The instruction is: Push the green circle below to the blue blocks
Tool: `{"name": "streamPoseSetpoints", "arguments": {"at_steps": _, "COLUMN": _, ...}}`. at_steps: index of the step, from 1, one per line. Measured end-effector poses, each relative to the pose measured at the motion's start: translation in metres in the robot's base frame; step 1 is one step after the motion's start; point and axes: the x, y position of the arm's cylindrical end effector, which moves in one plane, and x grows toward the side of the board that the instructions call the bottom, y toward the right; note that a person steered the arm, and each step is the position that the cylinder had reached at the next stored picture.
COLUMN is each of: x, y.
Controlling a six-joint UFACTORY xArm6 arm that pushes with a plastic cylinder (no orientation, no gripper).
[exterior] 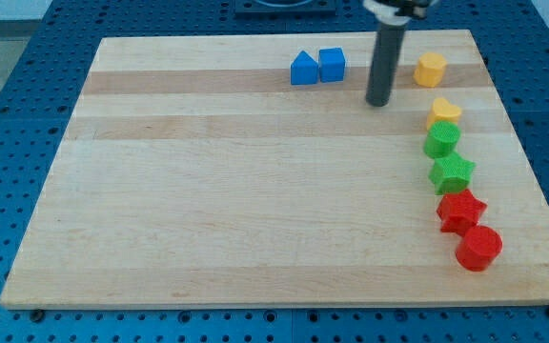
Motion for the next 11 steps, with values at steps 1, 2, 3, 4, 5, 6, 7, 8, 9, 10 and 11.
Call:
{"name": "streamPoseSetpoints", "arguments": {"at_steps": 1, "x": 0.001, "y": 0.076}}
{"name": "streamPoseSetpoints", "arguments": {"at_steps": 2, "x": 0.011, "y": 0.157}}
{"name": "streamPoseSetpoints", "arguments": {"at_steps": 3, "x": 0.074, "y": 0.172}}
{"name": "streamPoseSetpoints", "arguments": {"at_steps": 4, "x": 0.092, "y": 0.158}}
{"name": "streamPoseSetpoints", "arguments": {"at_steps": 5, "x": 0.099, "y": 0.12}}
{"name": "streamPoseSetpoints", "arguments": {"at_steps": 6, "x": 0.099, "y": 0.078}}
{"name": "streamPoseSetpoints", "arguments": {"at_steps": 7, "x": 0.097, "y": 0.036}}
{"name": "streamPoseSetpoints", "arguments": {"at_steps": 8, "x": 0.082, "y": 0.002}}
{"name": "streamPoseSetpoints", "arguments": {"at_steps": 9, "x": 0.046, "y": -0.018}}
{"name": "streamPoseSetpoints", "arguments": {"at_steps": 10, "x": 0.026, "y": -0.018}}
{"name": "streamPoseSetpoints", "arguments": {"at_steps": 11, "x": 0.013, "y": -0.023}}
